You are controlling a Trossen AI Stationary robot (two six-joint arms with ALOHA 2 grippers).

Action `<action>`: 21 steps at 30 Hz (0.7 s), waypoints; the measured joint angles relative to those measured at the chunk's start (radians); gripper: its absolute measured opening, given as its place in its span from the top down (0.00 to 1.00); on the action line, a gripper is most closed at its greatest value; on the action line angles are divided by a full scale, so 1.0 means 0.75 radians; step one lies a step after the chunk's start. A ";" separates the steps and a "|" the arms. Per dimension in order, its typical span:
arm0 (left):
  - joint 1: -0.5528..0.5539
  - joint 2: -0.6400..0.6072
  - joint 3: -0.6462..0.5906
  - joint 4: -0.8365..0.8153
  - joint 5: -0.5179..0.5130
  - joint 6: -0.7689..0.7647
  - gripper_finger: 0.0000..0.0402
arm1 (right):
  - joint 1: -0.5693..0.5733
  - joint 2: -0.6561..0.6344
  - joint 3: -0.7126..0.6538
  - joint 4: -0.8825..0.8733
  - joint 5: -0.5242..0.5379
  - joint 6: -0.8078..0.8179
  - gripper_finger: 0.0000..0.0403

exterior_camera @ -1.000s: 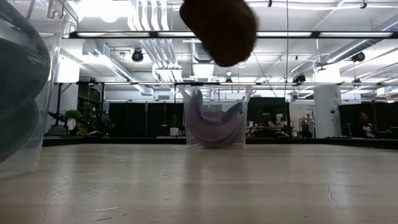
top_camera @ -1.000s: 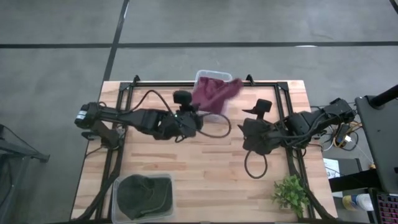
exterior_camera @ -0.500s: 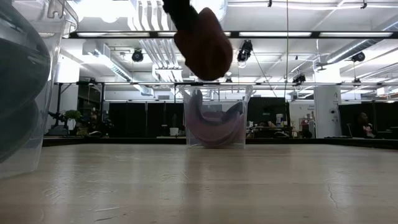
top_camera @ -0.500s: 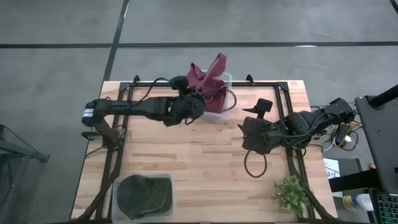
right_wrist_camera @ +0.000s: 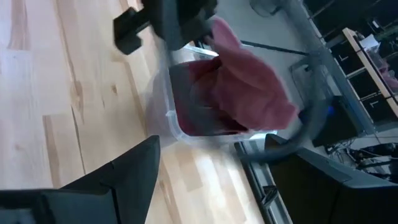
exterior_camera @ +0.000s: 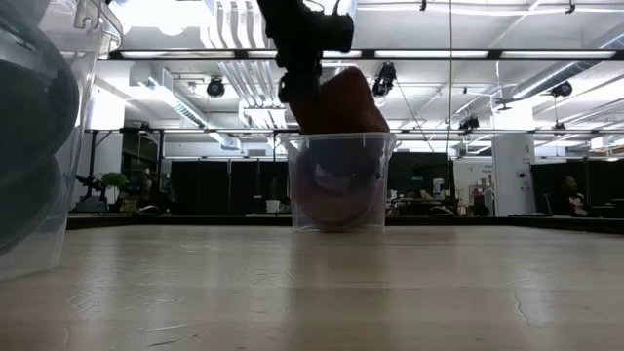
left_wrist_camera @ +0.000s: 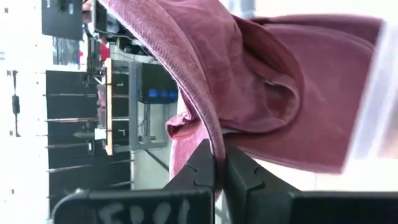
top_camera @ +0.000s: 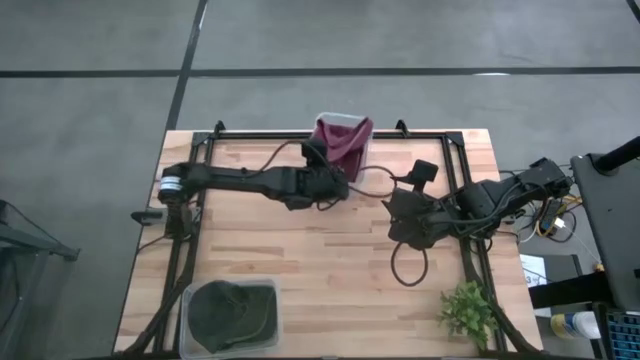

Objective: Pick & Place hat
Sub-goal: Put the red cap into the top transparent bin, then return to Home Position

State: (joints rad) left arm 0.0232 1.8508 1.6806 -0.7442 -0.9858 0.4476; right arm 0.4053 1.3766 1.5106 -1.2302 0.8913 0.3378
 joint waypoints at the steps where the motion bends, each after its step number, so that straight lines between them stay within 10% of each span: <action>1: -0.001 0.010 0.000 -0.020 -0.003 -0.003 0.98 | 0.000 0.000 -0.005 0.002 0.001 0.000 0.30; 17: 0.001 0.040 0.050 -0.194 0.481 -0.323 0.74 | -0.001 0.000 -0.108 0.020 0.002 0.026 0.30; 21: -0.027 0.040 0.098 -0.243 0.380 -0.363 0.63 | -0.001 -0.001 -0.127 0.022 0.001 0.073 0.31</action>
State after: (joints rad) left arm 0.0030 1.8809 1.7542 -0.9261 -0.7006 0.1757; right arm 0.4049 1.3762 1.4155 -1.2136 0.8920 0.3928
